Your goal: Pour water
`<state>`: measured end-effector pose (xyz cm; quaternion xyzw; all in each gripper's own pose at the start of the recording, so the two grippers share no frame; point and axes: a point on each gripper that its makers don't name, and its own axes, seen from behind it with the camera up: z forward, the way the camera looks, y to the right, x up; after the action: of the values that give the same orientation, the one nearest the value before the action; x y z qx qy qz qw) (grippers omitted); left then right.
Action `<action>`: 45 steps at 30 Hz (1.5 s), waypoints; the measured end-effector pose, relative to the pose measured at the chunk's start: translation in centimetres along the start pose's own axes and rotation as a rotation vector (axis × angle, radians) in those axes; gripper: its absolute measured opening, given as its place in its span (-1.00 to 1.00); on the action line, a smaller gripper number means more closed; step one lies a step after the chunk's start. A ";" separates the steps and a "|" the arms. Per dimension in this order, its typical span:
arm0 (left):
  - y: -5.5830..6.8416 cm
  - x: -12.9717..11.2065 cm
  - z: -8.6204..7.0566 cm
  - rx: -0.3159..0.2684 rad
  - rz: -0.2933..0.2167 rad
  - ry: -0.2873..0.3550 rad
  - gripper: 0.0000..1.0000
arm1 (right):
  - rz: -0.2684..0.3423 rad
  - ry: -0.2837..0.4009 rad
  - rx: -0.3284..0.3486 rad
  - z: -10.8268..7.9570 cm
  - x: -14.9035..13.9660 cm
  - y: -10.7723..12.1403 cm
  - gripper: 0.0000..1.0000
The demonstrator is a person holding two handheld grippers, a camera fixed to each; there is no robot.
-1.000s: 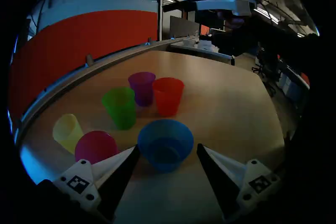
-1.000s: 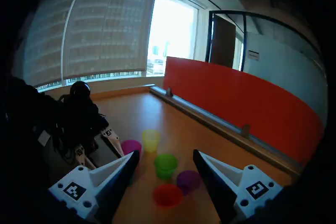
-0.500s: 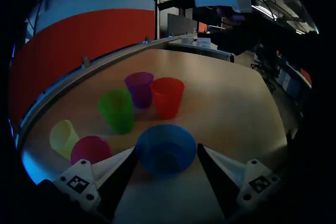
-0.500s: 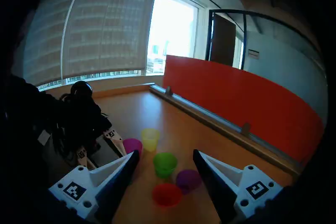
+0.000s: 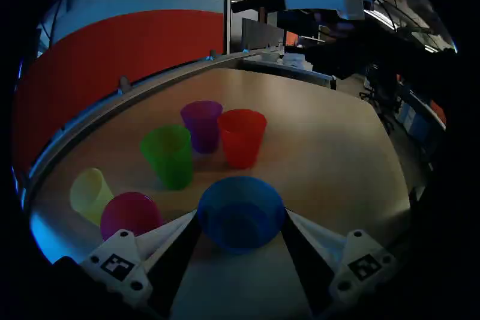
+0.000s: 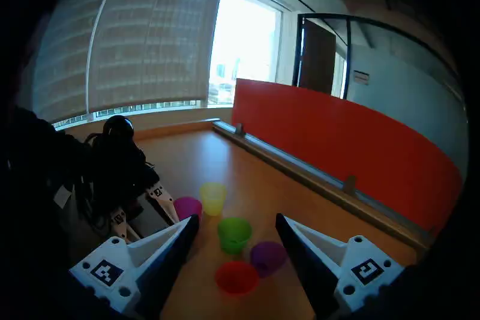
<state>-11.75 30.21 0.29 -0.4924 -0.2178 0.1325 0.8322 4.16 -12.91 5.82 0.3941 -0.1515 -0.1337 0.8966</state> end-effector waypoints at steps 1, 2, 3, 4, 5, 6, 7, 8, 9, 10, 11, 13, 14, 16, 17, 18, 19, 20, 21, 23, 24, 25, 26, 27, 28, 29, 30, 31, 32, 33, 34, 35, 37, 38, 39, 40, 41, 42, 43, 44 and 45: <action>0.0 0.0 0.0 0.002 0.000 -0.001 0.75 | 0.000 0.000 0.000 0.0 0.0 0.0 0.99; 0.0 0.1 0.0 0.004 0.000 -0.002 0.75 | 0.000 0.000 0.001 0.0 0.0 0.0 0.99; 0.0 0.1 0.0 0.005 -0.001 -0.002 0.75 | 0.000 0.000 0.001 0.0 0.0 -0.1 0.99; 0.0 0.1 0.0 0.006 -0.006 -0.002 0.75 | 0.000 0.001 0.001 0.0 0.0 -0.1 0.99; -0.1 0.0 0.0 0.006 -0.009 -0.002 0.74 | 0.000 0.002 0.001 0.0 0.0 -0.1 0.99; -0.1 0.0 0.0 0.007 -0.012 -0.002 0.74 | 0.000 0.002 0.002 0.0 0.0 -0.1 0.99; -0.1 0.0 0.0 0.008 -0.011 -0.001 0.74 | 0.000 0.002 0.002 0.0 0.0 -0.1 0.99; -0.1 0.0 0.0 0.008 -0.010 -0.001 0.74 | 0.000 0.003 0.003 0.0 0.0 -0.1 0.99; -0.1 0.0 0.0 0.009 -0.010 0.000 0.75 | 0.000 0.003 0.003 0.0 0.0 -0.1 0.99; -0.1 0.0 0.0 0.010 -0.009 0.001 0.75 | -0.001 0.003 0.003 0.0 0.0 -0.1 0.99; -0.1 0.0 0.0 0.011 -0.008 0.002 0.74 | -0.001 0.003 0.002 -0.1 0.0 -0.1 0.99; -0.1 0.1 0.0 0.012 -0.009 0.005 0.74 | -0.001 0.003 0.001 -0.1 0.0 -0.1 0.99; -0.1 0.1 0.0 0.012 -0.010 0.008 0.74 | -0.001 0.004 0.001 -0.1 0.0 -0.1 0.99; -0.1 0.1 0.0 0.013 -0.014 0.014 0.74 | 0.000 0.005 0.001 -0.1 0.0 -0.2 0.99; -0.1 0.1 0.0 0.014 -0.016 0.017 0.74 | 0.001 0.005 0.001 -0.1 0.0 -0.2 0.99; -0.1 0.1 0.0 0.015 -0.019 0.019 0.74 | 0.001 0.005 0.002 -0.1 0.1 -0.2 0.99; -0.1 0.1 -0.1 0.016 -0.023 0.021 0.74 | 0.001 0.005 0.001 0.0 0.1 -0.2 0.99; -0.1 0.1 -0.1 0.016 -0.027 0.022 0.74 | 0.002 0.005 0.001 0.0 0.1 -0.2 0.99; -0.1 0.1 -0.1 0.017 -0.031 0.024 0.74 | 0.002 0.005 0.001 0.0 0.1 -0.2 0.99; -0.1 0.1 -0.3 0.019 -0.042 0.028 0.74 | 0.002 0.006 -0.001 0.0 0.0 -0.1 0.99; -0.2 0.2 -0.3 0.021 -0.048 0.031 0.74 | 0.002 0.006 -0.001 0.0 0.0 -0.1 0.99; -0.3 0.3 -0.5 0.023 -0.053 0.036 0.74 | 0.003 0.006 -0.001 0.0 0.0 -0.1 0.99; -0.3 0.4 -0.6 0.024 -0.058 0.040 0.74 | 0.003 0.007 -0.001 0.0 0.0 -0.1 0.99; -0.4 0.6 -0.8 0.026 -0.062 0.046 0.73 | 0.004 0.007 -0.001 0.0 0.0 -0.1 0.99; -0.4 0.8 -1.0 0.026 -0.065 0.056 0.73 | 0.004 0.008 -0.001 0.0 0.0 -0.1 0.99; -0.4 1.1 -1.2 0.027 -0.068 0.065 0.74 | 0.004 0.008 0.000 0.1 0.0 -0.1 0.99; -0.4 1.3 -1.5 0.028 -0.069 0.074 0.74 | 0.004 0.009 0.000 0.1 0.0 -0.1 0.99; -0.4 1.7 -1.8 0.029 -0.070 0.085 0.74 | 0.004 0.009 -0.001 0.1 0.0 -0.1 0.99; -0.4 2.0 -2.1 0.031 -0.071 0.094 0.74 | 0.004 0.009 -0.001 0.1 0.0 -0.1 0.99; -0.4 2.3 -2.3 0.033 -0.070 0.104 0.74 | 0.004 0.009 -0.001 0.2 0.0 -0.1 0.99; -0.5 2.7 -2.7 0.038 -0.069 0.115 0.74 | 0.004 0.010 0.000 0.2 0.0 -0.2 0.99; -0.5 3.1 -3.0 0.042 -0.067 0.125 0.74 | 0.003 0.010 0.000 0.3 0.0 -0.2 0.99; -0.6 3.9 -3.8 0.053 -0.063 0.144 0.73 | 0.002 0.012 0.001 0.4 0.0 -0.2 0.99; -0.7 4.3 -4.1 0.058 -0.061 0.154 0.74 | 0.002 0.013 0.001 0.4 0.1 -0.3 0.99; -0.8 4.7 -4.5 0.063 -0.059 0.163 0.74 | 0.002 0.014 0.002 0.4 0.1 -0.3 0.98; -0.9 5.2 -5.0 0.068 -0.058 0.173 0.74 | 0.002 0.015 0.002 0.5 0.2 -0.3 0.99; -1.1 5.7 -5.4 0.073 -0.058 0.183 0.73 | 0.001 0.017 0.003 0.5 0.3 -0.3 0.99; -1.2 6.1 -5.8 0.079 -0.057 0.194 0.74 | 0.001 0.018 0.003 0.6 0.3 -0.4 0.99; -1.4 6.7 -6.3 0.086 -0.057 0.209 0.74 | 0.001 0.019 0.003 0.6 0.3 -0.4 0.99; -1.6 7.2 -6.8 0.093 -0.056 0.223 0.74 | 0.001 0.020 0.002 0.7 0.4 -0.4 0.99; -1.7 7.8 -7.3 0.099 -0.056 0.238 0.73 | 0.001 0.021 0.002 0.7 0.4 -0.4 0.99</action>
<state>-1.40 27.19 0.56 -0.4566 -0.1245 0.0606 0.8788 4.20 -13.76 6.05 0.3964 -0.1425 -0.1290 0.8977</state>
